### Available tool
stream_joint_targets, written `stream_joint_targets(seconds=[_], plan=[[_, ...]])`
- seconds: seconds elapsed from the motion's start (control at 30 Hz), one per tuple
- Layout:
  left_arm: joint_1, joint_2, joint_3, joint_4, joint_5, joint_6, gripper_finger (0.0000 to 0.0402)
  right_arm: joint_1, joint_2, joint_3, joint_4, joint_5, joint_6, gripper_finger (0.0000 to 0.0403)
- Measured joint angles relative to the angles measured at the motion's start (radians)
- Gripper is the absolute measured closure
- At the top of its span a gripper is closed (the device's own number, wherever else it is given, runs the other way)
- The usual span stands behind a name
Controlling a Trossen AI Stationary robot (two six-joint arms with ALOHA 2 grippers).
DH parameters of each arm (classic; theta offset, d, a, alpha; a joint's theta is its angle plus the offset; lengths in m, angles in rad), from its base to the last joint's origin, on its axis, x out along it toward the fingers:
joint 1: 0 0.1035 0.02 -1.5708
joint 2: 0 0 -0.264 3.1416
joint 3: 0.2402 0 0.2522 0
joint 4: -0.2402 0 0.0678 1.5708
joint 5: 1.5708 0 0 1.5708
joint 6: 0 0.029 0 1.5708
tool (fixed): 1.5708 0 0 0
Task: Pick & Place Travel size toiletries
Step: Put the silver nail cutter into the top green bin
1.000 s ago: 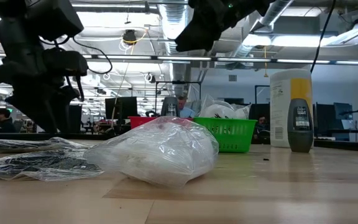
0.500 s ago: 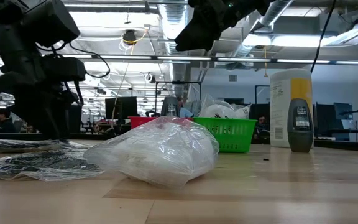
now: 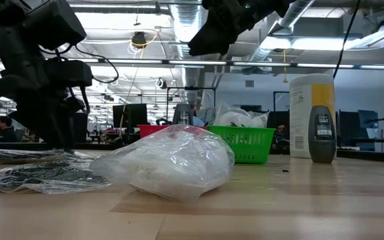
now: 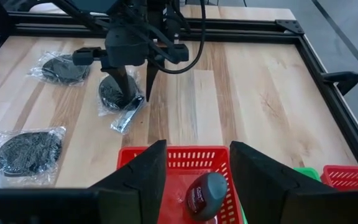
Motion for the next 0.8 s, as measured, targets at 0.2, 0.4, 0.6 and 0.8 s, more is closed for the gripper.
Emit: stream_joint_targets(seconds=[0.2,0.4,0.6,0.8], plan=[[0.002,0.069,0.001,0.029,-0.005,-0.003,0.0248,0.0,0.0,0.0,-0.02,0.0,0.0,0.0238],[0.003,0.134,0.004,0.11,-0.013,-0.002,0.0262,0.0,0.0,0.0,-0.021,0.0,0.0,0.0238],[0.002,0.129,0.003,0.109,0.005,-0.003,0.033,0.0,0.0,0.0,-0.029,0.0,0.0,0.0243],[0.003,0.072,-0.002,0.095,0.032,-0.006,0.0358,0.0,0.0,0.0,-0.035,0.0,0.0,0.0246]])
